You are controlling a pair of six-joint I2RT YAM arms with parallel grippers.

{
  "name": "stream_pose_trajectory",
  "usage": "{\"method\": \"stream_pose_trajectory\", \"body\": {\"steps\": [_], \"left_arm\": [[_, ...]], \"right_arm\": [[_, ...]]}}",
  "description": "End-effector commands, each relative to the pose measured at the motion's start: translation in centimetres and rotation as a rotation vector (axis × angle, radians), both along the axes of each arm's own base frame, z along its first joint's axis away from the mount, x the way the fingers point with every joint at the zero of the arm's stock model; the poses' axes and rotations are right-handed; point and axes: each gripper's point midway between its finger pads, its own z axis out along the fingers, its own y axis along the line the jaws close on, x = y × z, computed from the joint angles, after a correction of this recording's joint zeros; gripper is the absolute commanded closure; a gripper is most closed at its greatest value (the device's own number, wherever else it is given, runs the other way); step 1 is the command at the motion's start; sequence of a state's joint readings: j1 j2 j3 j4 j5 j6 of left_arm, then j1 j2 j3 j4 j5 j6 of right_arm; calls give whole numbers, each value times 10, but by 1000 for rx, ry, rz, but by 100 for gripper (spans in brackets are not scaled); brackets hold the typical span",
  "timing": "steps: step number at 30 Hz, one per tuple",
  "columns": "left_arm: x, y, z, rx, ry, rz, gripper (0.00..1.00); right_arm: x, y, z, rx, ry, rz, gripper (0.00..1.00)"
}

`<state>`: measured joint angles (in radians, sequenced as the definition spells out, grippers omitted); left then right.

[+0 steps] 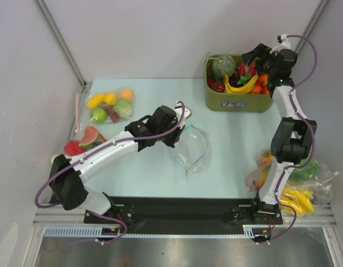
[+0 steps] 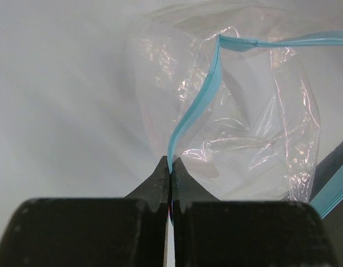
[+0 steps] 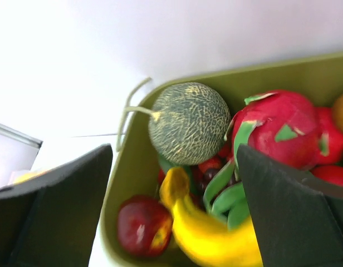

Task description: Open the zip-top bag and remove the fake food

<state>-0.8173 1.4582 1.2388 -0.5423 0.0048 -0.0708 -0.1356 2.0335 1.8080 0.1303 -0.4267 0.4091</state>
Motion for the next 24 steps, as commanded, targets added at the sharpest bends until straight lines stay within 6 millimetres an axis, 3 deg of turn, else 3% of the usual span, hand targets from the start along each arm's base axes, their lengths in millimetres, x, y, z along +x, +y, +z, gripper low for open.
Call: {"method": "stream_pose_trajectory", "body": {"steps": [1,2,3,4,5,6,7,8,9,10,11,13,14,15,16,18,20,23,24], "left_arm": [[3,5,16,-22,-47,16,100],[3,7,17,-21,-53,22,100],[4,7,20,-25,-62,26,100],[5,9,23,-27,-71,30,100],[4,9,23,-26,-72,31,100],[5,11,25,-25,-81,39,100],[7,13,26,-21,-91,49,99],[8,14,28,-20,-97,53,88],[9,16,29,-14,-107,61,79],[9,17,31,-14,-113,66,69],[10,20,33,-14,-122,76,46],[14,25,38,-9,-139,97,26],[18,32,39,1,-151,123,11],[20,36,46,-6,-169,139,3],[26,44,50,-13,-178,165,0],[30,55,65,-47,-210,199,0],[39,70,76,-70,-238,248,0],[44,88,107,-149,-324,294,0],[43,92,108,-159,-336,302,0]], "right_arm": [[-50,-13,113,-71,-239,-66,0],[-60,-20,119,-76,-234,-110,0],[-83,-18,146,-84,-277,-129,0],[-94,-17,132,-94,-245,-136,0],[-107,-16,136,-103,-253,-143,0],[-135,-8,156,-111,-288,-152,0],[-148,-4,156,-121,-284,-154,0],[-158,-2,138,-148,-244,-154,0],[-187,3,150,-157,-254,-177,0],[-199,6,149,-166,-248,-183,0],[-211,5,121,-179,-166,-201,0],[-247,17,128,-182,-187,-189,0],[-257,17,116,-189,-147,-196,0],[-266,18,103,-198,-115,-197,0],[-283,22,109,-199,-132,-195,0],[-298,29,88,-207,-70,-177,0],[-315,33,80,-211,-46,-163,0],[-332,37,67,-209,-13,-142,0],[-334,38,64,-212,-6,-139,0]]}}
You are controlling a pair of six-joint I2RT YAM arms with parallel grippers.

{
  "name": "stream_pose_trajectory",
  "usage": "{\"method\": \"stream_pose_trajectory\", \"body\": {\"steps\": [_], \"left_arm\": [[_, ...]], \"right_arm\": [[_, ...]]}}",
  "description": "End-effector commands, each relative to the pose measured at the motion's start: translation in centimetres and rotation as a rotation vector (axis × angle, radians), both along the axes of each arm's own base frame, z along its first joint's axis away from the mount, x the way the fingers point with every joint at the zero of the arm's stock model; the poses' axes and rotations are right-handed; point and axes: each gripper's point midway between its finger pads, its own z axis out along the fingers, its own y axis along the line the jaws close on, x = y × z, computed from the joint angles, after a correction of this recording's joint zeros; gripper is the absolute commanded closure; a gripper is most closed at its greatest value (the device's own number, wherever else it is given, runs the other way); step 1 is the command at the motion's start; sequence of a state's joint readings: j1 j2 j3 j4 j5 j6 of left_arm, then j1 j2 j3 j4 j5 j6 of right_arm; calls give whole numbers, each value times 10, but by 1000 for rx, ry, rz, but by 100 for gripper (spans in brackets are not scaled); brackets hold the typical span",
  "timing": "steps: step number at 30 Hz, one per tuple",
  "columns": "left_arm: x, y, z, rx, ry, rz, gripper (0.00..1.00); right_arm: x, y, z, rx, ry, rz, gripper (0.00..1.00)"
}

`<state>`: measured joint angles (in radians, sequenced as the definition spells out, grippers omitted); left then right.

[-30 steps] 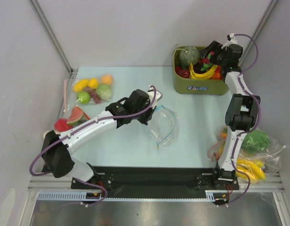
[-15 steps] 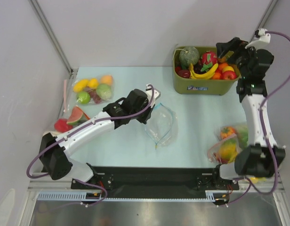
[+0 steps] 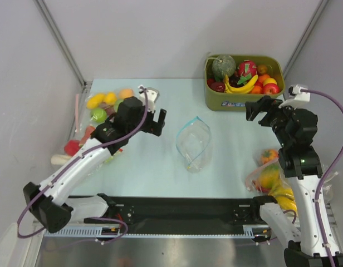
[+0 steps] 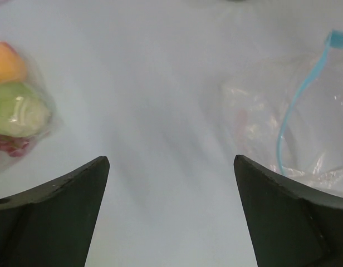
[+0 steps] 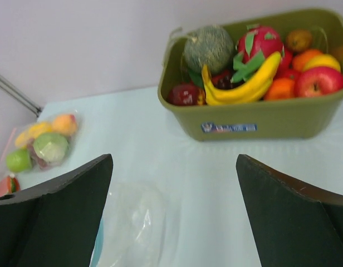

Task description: Open the zip-top bag and remove the fake food

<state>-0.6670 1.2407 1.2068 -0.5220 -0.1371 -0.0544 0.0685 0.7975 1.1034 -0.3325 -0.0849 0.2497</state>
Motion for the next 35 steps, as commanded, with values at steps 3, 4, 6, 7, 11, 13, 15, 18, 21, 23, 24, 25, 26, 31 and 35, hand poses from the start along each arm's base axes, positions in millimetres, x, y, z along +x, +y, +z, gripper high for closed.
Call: {"method": "stream_pose_trajectory", "body": {"steps": [3,4,6,7,11,13,15,18,21,23,24,25,26,31,35], "left_arm": [[3,27,62,-128,-218,69,0],[-1,32,73,-146,-251,74,0],[-3,37,82,-162,-290,86,0],[-3,41,87,-162,-308,105,0],[-7,57,102,-175,-377,159,0],[-10,65,108,-180,-405,183,0],[-14,70,115,-198,-433,195,0],[-16,75,120,-208,-454,214,0],[-18,79,123,-216,-468,225,0],[-19,80,124,-221,-474,227,0],[-19,81,124,-222,-475,229,0],[-19,81,124,-221,-476,231,0],[-19,82,126,-225,-480,233,0],[-20,83,127,-226,-486,234,0],[-18,85,127,-204,-489,240,0]], "right_arm": [[-21,-2,-34,-30,113,-12,0],[-23,-2,-35,-29,118,-11,0],[-29,-1,-36,-27,121,0,0],[-31,-1,-36,-25,120,1,0],[-39,-3,-36,-29,113,-4,0],[-42,-3,-33,-32,106,-6,0],[-44,-3,-33,-38,107,-4,0],[-45,-4,-36,-47,116,-6,0],[-45,-6,-36,-54,116,-13,0],[-45,-7,-37,-57,117,-16,0],[-45,-7,-37,-60,119,-17,0],[-46,-7,-37,-62,118,-18,0],[-45,-8,-37,-62,119,-20,0],[-45,-8,-36,-63,119,-23,0],[-45,-8,-37,-66,123,-23,0]]}}
